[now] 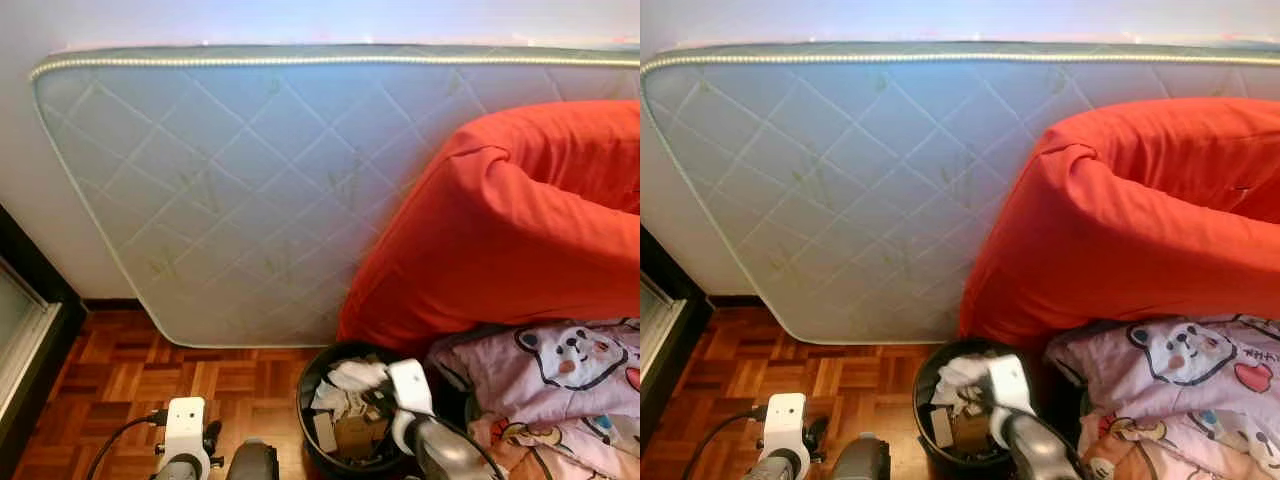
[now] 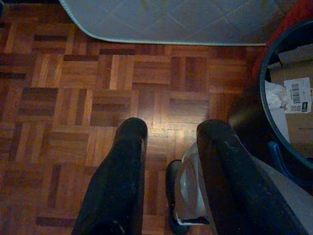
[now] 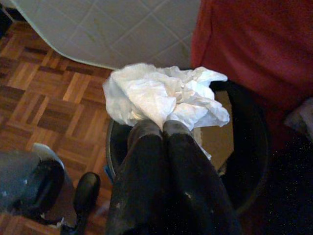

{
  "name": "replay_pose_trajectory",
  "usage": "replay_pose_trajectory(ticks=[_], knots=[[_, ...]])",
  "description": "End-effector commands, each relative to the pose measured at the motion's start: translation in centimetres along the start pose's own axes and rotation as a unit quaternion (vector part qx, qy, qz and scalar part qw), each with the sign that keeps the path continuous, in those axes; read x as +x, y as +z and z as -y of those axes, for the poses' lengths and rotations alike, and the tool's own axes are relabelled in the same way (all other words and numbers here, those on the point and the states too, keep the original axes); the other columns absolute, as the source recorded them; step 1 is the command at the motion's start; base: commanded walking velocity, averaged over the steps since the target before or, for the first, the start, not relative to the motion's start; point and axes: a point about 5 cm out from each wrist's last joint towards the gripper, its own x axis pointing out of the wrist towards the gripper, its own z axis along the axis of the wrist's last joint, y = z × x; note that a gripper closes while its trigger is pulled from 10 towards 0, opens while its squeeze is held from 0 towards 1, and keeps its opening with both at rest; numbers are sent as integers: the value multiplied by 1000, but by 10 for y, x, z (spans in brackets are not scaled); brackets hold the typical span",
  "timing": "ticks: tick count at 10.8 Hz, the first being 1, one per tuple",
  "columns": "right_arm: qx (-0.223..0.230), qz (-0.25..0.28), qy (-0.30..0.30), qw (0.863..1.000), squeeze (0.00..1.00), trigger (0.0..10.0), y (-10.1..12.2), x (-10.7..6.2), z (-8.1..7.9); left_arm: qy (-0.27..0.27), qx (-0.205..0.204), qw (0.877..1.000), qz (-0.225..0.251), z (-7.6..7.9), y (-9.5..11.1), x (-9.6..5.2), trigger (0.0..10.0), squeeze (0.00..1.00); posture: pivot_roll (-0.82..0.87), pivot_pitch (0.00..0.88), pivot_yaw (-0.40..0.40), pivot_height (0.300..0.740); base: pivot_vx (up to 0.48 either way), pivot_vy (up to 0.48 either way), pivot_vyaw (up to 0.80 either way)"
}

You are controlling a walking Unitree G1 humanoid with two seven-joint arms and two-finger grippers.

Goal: Clean up the room

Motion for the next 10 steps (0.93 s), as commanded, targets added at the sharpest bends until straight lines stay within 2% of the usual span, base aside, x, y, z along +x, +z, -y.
replay_pose_trajectory(ticks=[1,2,3,5,10], knots=[[2,-10,-4,1000,475,10000,-1,1,-1,-2,4,1000,4,1,0,0,10000,0,205,101,-43,652,0,0,0],[3,-11,-11,1000,867,10000,0,1,0,-3,4,1000,5,2,0,-1,10000,0,204,106,-45,652,0,0,0],[5,-13,-19,1000,937,10000,0,1,2,-2,2,1000,5,2,-1,-1,10000,0,203,115,-47,652,0,0,0],[6,-21,-33,999,988,10000,-3,0,5,-1,-1,1000,6,2,-2,-2,10000,0,209,129,-54,652,0,0,0],[15,-16,-48,999,1000,10000,-2,0,4,4,-3,1000,8,-2,-3,-3,10000,0,219,150,-48,652,0,0,0]])
